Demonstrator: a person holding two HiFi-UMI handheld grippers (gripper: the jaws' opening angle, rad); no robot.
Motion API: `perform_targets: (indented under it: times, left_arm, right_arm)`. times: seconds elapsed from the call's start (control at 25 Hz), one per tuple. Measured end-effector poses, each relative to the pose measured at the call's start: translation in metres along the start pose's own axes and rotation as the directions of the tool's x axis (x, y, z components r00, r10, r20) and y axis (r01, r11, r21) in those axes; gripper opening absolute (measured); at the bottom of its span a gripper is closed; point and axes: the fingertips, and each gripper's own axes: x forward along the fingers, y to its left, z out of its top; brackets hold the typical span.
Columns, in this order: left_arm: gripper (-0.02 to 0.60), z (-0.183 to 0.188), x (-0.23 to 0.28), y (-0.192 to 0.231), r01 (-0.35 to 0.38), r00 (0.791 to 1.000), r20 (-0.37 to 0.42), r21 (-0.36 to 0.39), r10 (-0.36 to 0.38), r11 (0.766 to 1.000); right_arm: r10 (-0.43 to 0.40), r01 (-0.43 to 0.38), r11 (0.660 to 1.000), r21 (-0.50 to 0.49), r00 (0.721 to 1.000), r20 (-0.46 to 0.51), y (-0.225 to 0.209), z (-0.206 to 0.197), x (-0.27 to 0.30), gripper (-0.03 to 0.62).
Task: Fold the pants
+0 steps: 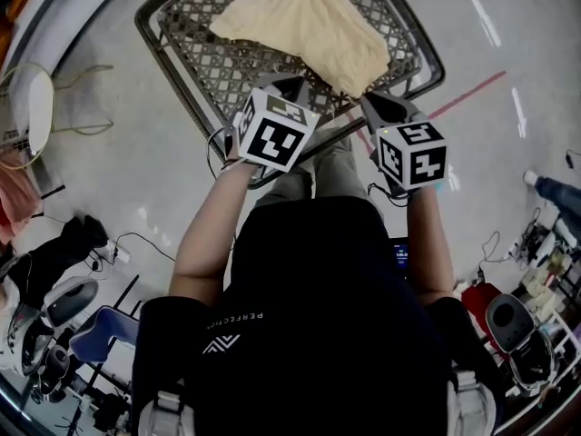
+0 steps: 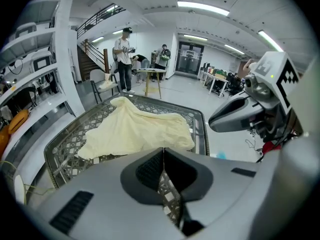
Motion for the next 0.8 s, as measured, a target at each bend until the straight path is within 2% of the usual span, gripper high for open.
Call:
perform_targets:
  times: [0.24,0.36,0.48,0.64,0.8]
  left_arm:
    - [0.013,0.001,-0.001,-0.02,0.015,1.0,0.007,0.013,-0.015,1.0]
    - [0.014,0.003,0.013,-0.031,0.026,1.0,-0.008,-0.012,-0.027,1.0]
    - [0.013,0.006,0.033,-0.039,0.02,0.999,-0.03,-0.057,-0.022,0.998]
    - [0.014,0.012,0.057,-0.048,0.01,0.998,-0.068,-0.123,-0.019,0.992]
    - [0.014,0.017,0.074,-0.052,-0.001,0.995,-0.096,-0.143,-0.013,0.99]
  right_arm:
    - [0.084,-0.084,0.996,-0.023,0.996,0.015,-0.014,0.009,0.008,0.046]
    - [0.131,-0.132,0.989,-0.07,0.991,-0.01,-0.027,0.012,0.016,0.046]
    - [0.18,-0.186,0.974,-0.13,0.982,-0.054,-0.041,0.013,0.024,0.046]
    - [0.245,-0.262,0.952,-0.161,0.962,-0.12,-0.066,0.012,0.029,0.046]
    - [0.299,-0.335,0.913,-0.231,0.938,-0.175,-0.082,0.008,0.035,0.046]
